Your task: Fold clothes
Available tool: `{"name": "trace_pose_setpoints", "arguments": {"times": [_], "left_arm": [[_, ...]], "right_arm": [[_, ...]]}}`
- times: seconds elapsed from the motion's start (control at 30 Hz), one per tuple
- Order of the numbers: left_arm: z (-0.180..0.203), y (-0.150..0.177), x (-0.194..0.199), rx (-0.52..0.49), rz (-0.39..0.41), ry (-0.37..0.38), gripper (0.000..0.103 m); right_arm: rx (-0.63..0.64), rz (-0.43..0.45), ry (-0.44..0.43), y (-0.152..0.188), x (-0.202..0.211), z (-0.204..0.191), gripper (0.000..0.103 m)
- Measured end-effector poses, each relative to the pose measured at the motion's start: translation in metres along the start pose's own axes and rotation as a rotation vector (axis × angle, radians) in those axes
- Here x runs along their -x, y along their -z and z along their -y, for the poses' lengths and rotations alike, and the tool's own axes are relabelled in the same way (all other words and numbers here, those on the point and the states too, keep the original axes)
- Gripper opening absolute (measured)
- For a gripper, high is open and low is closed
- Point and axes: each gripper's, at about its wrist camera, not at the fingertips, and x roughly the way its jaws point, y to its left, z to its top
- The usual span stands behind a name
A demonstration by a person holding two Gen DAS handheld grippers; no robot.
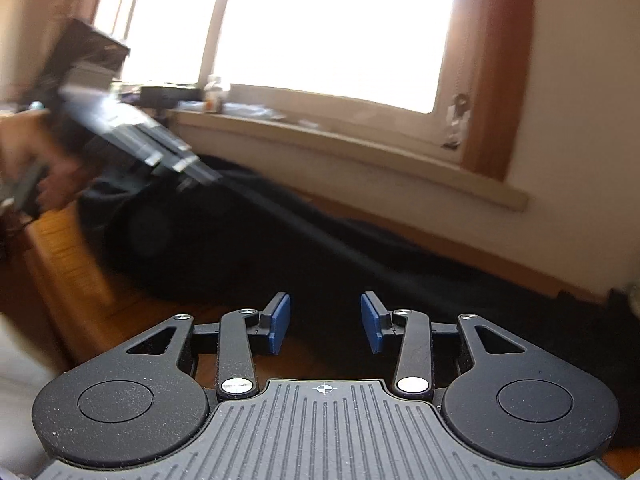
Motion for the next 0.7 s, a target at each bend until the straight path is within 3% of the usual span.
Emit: {"name": "trace_pose_setpoints", "arguments": {"times": [0.27, 0.33, 0.57, 0.7], "left_arm": [[-0.012, -0.010, 0.001, 0.003, 0.008, -0.054, 0.017], [-0.015, -0.009, -0.003, 0.012, 0.003, -0.061, 0.017], [-0.014, -0.001, 0.002, 0.016, 0.008, -0.154, 0.017], [0.010, 0.004, 0.010, -0.085, 0.027, -0.260, 0.043]], "right_arm": [[0.046, -0.025, -0.124, 0.001, -0.020, -0.019, 0.040], [0.055, -0.028, -0.122, -0.003, -0.030, -0.022, 0.041], [-0.050, -0.028, -0.172, -0.025, -0.057, 0.008, 0.043], [-0.110, -0.038, -0.202, -0.034, -0.071, 0.024, 0.040]]}}
